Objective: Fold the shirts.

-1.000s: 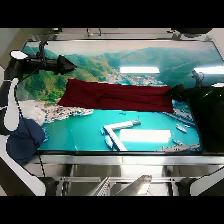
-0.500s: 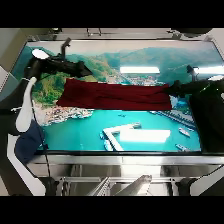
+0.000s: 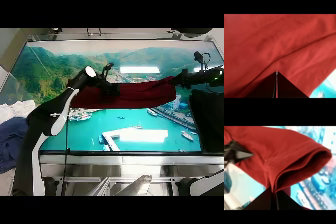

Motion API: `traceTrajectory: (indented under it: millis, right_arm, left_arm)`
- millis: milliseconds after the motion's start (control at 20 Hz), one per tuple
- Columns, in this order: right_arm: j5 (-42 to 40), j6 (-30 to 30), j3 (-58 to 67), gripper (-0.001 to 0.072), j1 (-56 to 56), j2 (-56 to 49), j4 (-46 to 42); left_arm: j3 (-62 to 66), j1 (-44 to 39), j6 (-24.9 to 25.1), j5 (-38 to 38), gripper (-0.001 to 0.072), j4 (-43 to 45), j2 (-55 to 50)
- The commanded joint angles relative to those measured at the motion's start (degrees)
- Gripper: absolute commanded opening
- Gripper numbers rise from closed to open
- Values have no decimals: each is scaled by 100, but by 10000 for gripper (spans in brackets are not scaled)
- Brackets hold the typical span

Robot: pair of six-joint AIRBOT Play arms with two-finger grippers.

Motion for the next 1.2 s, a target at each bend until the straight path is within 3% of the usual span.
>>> traceTrajectory:
  millis: [0,150,300,550,650,750,850,1000,1150]
  right_arm:
    - [321,120,28,17,-63,127,-9]
    - [531,251,35,16,-229,269,-4]
    - [592,468,144,16,-345,584,39]
    - [575,669,354,16,111,1049,1714]
    - [505,831,354,16,564,1139,1770]
    - [291,905,354,16,1064,1134,1703]
    - [-52,984,354,16,1572,1106,1659]
    - [-872,981,354,16,2339,973,1648]
    - [-1976,981,354,17,3171,654,1655]
  left_arm:
    - [107,-348,-367,278,5,50,-308]
    - [-13,-415,-358,299,5,-817,-306]
    - [-13,-485,72,402,5,-1965,-92]
    - [-28,-640,170,673,5,-2004,33]
    - [-24,-728,188,752,5,-2031,-24]
    - [-17,-638,190,205,5,-2229,127]
    - [-17,-205,190,-861,4,-2166,638]
    - [-22,1005,168,-2406,4,-2155,1683]
    - [-26,2426,24,-3161,4,-2164,2570]
